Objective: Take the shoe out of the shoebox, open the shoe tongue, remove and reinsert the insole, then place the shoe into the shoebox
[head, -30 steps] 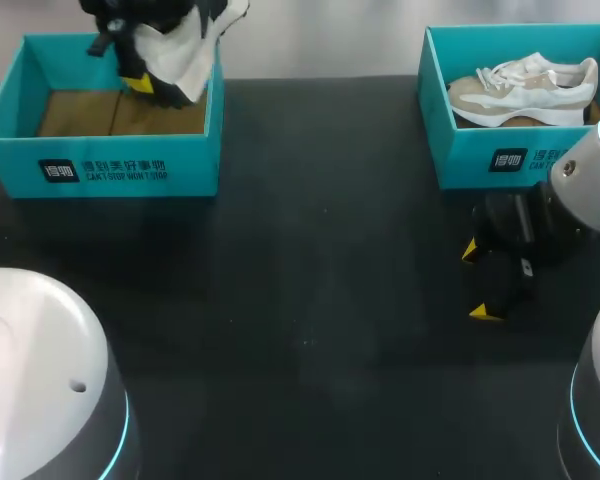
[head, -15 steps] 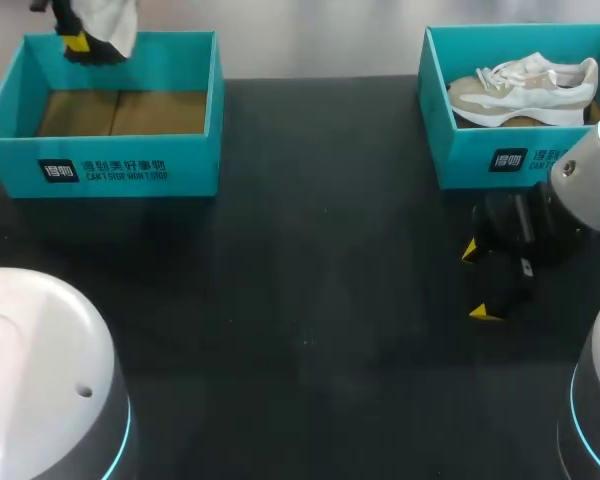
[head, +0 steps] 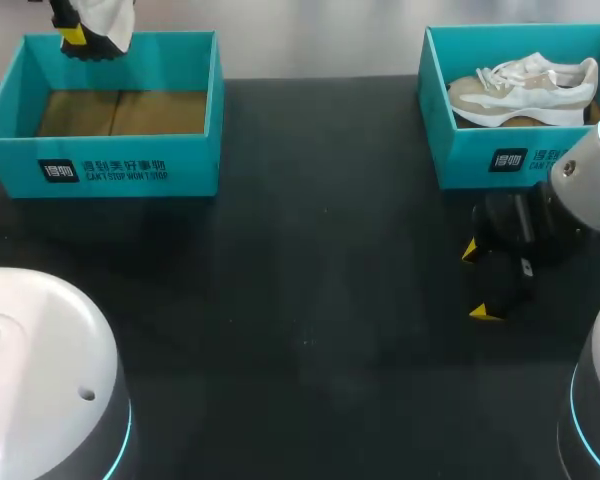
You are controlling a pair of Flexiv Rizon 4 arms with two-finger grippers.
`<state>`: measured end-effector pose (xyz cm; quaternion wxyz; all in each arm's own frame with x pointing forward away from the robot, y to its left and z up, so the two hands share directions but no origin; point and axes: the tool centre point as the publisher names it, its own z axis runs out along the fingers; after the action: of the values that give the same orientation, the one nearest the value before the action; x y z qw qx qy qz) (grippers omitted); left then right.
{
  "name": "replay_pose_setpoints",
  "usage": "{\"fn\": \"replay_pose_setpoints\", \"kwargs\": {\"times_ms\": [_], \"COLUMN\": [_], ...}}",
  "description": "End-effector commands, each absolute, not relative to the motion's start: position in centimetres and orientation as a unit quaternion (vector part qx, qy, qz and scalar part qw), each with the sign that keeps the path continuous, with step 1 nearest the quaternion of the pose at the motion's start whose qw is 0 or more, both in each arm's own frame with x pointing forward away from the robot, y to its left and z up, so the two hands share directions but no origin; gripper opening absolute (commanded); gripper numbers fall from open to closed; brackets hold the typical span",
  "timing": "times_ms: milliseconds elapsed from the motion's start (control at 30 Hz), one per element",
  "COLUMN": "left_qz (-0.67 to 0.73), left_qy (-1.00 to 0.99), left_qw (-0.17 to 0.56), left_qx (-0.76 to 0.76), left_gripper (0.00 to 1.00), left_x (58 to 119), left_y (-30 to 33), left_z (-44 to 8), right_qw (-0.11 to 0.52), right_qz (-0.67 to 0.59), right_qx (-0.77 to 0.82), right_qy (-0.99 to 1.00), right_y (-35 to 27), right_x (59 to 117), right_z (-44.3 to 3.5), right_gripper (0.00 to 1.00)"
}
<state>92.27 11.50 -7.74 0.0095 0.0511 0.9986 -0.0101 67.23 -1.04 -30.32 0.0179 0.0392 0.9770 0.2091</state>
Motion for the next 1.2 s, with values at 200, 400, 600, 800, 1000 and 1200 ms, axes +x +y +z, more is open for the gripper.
{"fn": "replay_pose_setpoints", "kwargs": {"times_ms": [200, 400, 600, 800, 1000, 1200], "left_qz": [0.01, 0.0, 0.001, -0.015, -0.011, 0.014], "left_qy": [0.999, 1.0, 0.999, 0.999, 0.99, 0.953], "left_qw": [0.028, 0.026, 0.034, 0.029, 0.031, 0.055], "left_qx": [0.022, -0.006, -0.011, 0.021, 0.14, 0.296], "left_gripper": [0.0, 0.0, 0.0, 0.0, 0.0, 0.0], "left_x": [98.6, 102.6, 105.0, 106.4, 106.0, 105.2], "left_y": [17.9, 22.9, 26.5, 29.1, 30.3, 32.0], "left_z": [-9.2, -9.7, -9.6, -9.5, -9.5, -9.3], "right_qw": [0.019, 0.019, 0.019, 0.019, 0.019, 0.019], "right_qz": [0.208, 0.208, 0.208, 0.208, 0.208, 0.208], "right_qx": [0.04, 0.04, 0.04, 0.04, 0.04, 0.04], "right_qy": [0.977, 0.977, 0.977, 0.977, 0.977, 0.977], "right_y": [-1.0, -1.0, -1.0, -1.0, -1.0, -1.0], "right_x": [67.1, 67.1, 67.1, 67.1, 67.1, 67.1], "right_z": [-30.4, -30.4, -30.4, -30.4, -30.4, -30.4], "right_gripper": [1.0, 1.0, 1.0, 1.0, 1.0, 1.0]}}
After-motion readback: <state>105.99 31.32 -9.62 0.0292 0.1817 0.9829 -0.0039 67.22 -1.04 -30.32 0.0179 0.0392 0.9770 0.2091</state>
